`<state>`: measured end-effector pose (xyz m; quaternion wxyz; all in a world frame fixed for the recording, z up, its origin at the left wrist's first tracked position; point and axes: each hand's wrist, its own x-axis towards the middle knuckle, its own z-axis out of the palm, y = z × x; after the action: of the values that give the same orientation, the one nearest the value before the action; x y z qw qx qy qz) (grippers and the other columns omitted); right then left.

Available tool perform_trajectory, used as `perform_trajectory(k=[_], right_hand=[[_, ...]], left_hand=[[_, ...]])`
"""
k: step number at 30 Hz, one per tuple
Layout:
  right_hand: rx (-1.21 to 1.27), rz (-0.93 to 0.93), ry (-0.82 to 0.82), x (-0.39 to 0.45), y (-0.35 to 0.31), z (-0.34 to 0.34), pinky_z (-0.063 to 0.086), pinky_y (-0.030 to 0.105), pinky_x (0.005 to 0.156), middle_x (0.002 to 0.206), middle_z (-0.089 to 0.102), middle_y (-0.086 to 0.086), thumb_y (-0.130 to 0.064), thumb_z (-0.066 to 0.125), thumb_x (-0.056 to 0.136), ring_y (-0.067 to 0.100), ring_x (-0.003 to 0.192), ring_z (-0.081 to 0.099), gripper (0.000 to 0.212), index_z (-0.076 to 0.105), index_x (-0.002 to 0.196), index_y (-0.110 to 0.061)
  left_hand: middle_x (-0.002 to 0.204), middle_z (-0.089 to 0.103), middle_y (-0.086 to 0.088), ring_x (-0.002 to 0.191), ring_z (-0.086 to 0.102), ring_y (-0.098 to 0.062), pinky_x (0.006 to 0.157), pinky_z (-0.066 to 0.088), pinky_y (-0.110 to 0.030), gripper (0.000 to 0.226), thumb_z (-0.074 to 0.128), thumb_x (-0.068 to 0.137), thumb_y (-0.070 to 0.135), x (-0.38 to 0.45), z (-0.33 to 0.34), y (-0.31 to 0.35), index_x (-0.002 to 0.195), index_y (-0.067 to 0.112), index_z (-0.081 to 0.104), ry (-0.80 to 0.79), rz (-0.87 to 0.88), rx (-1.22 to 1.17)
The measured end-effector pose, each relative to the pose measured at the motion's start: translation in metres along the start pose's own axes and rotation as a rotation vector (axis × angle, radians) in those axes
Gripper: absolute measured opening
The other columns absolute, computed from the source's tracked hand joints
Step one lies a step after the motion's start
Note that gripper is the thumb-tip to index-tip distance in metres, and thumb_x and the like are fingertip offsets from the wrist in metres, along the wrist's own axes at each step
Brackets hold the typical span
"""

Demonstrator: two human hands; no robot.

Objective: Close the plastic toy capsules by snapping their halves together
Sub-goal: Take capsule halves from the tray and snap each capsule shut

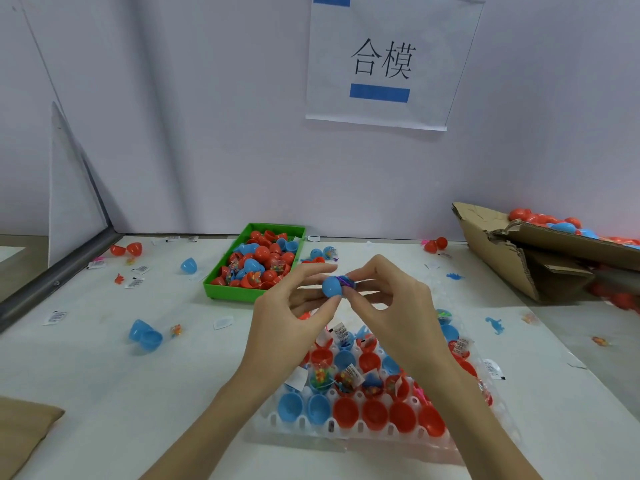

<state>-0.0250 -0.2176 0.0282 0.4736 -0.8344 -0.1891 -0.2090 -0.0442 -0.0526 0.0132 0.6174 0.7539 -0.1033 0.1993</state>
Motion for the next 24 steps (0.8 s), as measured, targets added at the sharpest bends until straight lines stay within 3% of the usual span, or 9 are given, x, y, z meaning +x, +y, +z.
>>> perform_trajectory(k=[6, 9, 13, 17, 21, 24], right_hand=[[-0.013, -0.045, 0.013, -0.0029, -0.0023, 0.0038, 0.055, 0.009, 0.079, 0.097, 0.072, -0.013, -0.015, 0.078, 0.089, -0.002, 0.088, 0.070, 0.019, 0.067, 0.102, -0.024], [0.052, -0.033, -0.029, -0.0028, -0.0042, 0.0026, 0.055, 0.011, 0.086, 0.103, 0.071, -0.018, -0.021, 0.076, 0.090, -0.004, 0.095, 0.070, 0.023, 0.067, 0.110, -0.029], [0.108, -0.014, -0.086, -0.0016, -0.0037, -0.0014, 0.053, 0.009, 0.086, 0.109, 0.067, -0.025, -0.013, 0.074, 0.092, -0.006, 0.101, 0.068, 0.035, 0.064, 0.116, -0.036], [0.073, -0.039, -0.060, -0.0011, -0.0040, 0.0003, 0.052, 0.007, 0.081, 0.109, 0.067, -0.021, -0.017, 0.079, 0.088, -0.002, 0.099, 0.068, 0.037, 0.062, 0.113, -0.037], [0.097, -0.037, -0.029, -0.0015, -0.0038, 0.0003, 0.054, 0.009, 0.079, 0.107, 0.068, -0.019, -0.017, 0.080, 0.087, 0.001, 0.096, 0.069, 0.036, 0.062, 0.109, -0.038], [0.113, -0.041, -0.014, -0.0021, -0.0038, 0.0005, 0.055, 0.011, 0.079, 0.106, 0.069, -0.016, -0.015, 0.081, 0.086, 0.004, 0.094, 0.069, 0.036, 0.062, 0.109, -0.035]], left_hand=[[0.102, 0.077, 0.022, 0.095, 0.075, -0.004, 0.080, 0.059, -0.015, 0.024, 0.078, 0.084, 0.034, -0.0012, 0.0010, 0.0002, 0.108, 0.030, 0.077, 0.060, 0.024, -0.016], [0.099, 0.078, 0.019, 0.094, 0.076, -0.005, 0.077, 0.060, -0.017, 0.015, 0.077, 0.090, 0.027, 0.0015, -0.0022, -0.0002, 0.104, 0.032, 0.078, 0.099, 0.019, -0.048], [0.099, 0.078, 0.015, 0.095, 0.076, -0.009, 0.070, 0.060, -0.018, 0.012, 0.077, 0.085, 0.040, 0.0057, -0.0066, 0.0025, 0.095, 0.037, 0.080, 0.136, -0.102, -0.156], [0.099, 0.079, 0.008, 0.094, 0.078, -0.015, 0.080, 0.065, -0.030, 0.014, 0.076, 0.087, 0.036, 0.0064, -0.0061, 0.0035, 0.098, 0.028, 0.080, 0.051, -0.185, -0.229], [0.097, 0.078, 0.012, 0.094, 0.076, -0.009, 0.077, 0.060, -0.018, 0.008, 0.074, 0.094, 0.025, 0.0055, -0.0061, 0.0047, 0.100, 0.024, 0.079, 0.027, -0.118, -0.168], [0.095, 0.078, 0.014, 0.090, 0.076, -0.006, 0.074, 0.057, -0.014, 0.019, 0.075, 0.087, 0.036, 0.0032, -0.0049, 0.0095, 0.100, 0.023, 0.077, -0.007, -0.061, -0.134]])
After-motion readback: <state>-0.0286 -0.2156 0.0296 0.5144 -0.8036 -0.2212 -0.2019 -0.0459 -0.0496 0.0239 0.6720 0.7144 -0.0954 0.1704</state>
